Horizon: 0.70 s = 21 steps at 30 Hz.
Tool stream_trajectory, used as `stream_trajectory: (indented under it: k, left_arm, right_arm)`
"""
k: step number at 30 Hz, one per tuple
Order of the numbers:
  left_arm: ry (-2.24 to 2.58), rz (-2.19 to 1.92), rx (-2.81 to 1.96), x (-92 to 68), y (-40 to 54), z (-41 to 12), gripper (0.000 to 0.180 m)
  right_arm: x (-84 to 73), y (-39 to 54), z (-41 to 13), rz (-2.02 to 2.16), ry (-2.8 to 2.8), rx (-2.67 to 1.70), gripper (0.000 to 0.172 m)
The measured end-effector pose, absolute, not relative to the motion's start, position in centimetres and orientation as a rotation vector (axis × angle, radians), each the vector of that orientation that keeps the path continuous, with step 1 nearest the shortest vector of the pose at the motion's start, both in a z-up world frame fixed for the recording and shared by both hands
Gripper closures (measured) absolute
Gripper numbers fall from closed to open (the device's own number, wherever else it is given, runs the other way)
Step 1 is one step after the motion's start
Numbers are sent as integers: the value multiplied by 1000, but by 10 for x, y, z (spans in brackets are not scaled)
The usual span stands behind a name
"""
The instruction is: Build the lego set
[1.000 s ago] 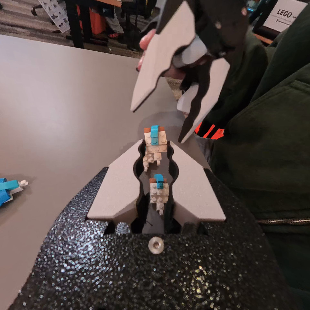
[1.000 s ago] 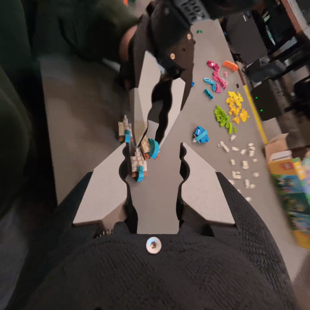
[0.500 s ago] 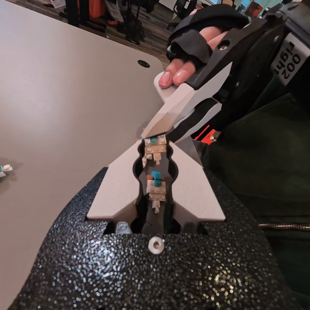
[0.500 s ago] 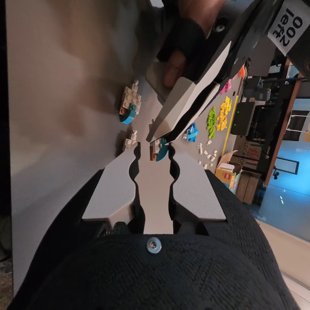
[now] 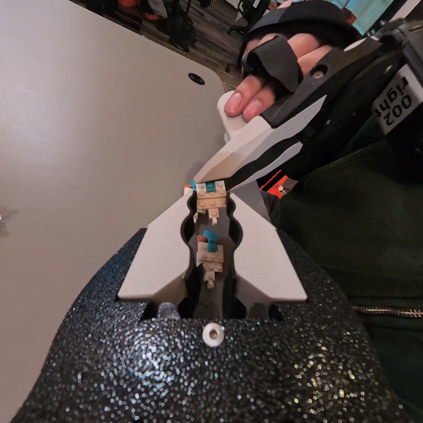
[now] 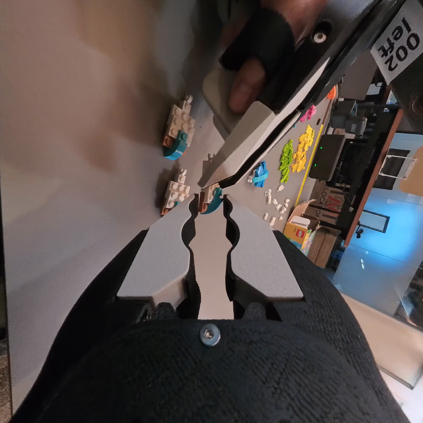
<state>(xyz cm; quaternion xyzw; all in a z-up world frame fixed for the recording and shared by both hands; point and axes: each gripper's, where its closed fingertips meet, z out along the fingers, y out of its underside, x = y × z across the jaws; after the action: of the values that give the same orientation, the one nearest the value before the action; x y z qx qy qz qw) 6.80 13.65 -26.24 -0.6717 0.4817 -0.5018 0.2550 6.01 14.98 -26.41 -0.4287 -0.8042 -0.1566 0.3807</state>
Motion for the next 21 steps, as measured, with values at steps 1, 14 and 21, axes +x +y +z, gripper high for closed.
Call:
stream_trajectory:
  k: [1, 14, 21]
  left_arm:
    - [1297, -1369, -1828, 68, 137, -262, 157]
    - [1183, -1519, -1850, 67, 139, -253, 157]
    - [1138, -1577, -1836, 65, 140, -247, 157]
  right_arm:
    - [61, 151, -263, -408, -2049, -1095, 151]
    - [62, 154, -255, -507, -2044, -1036, 153]
    - [63, 155, -251, -541, -2055, -1007, 153]
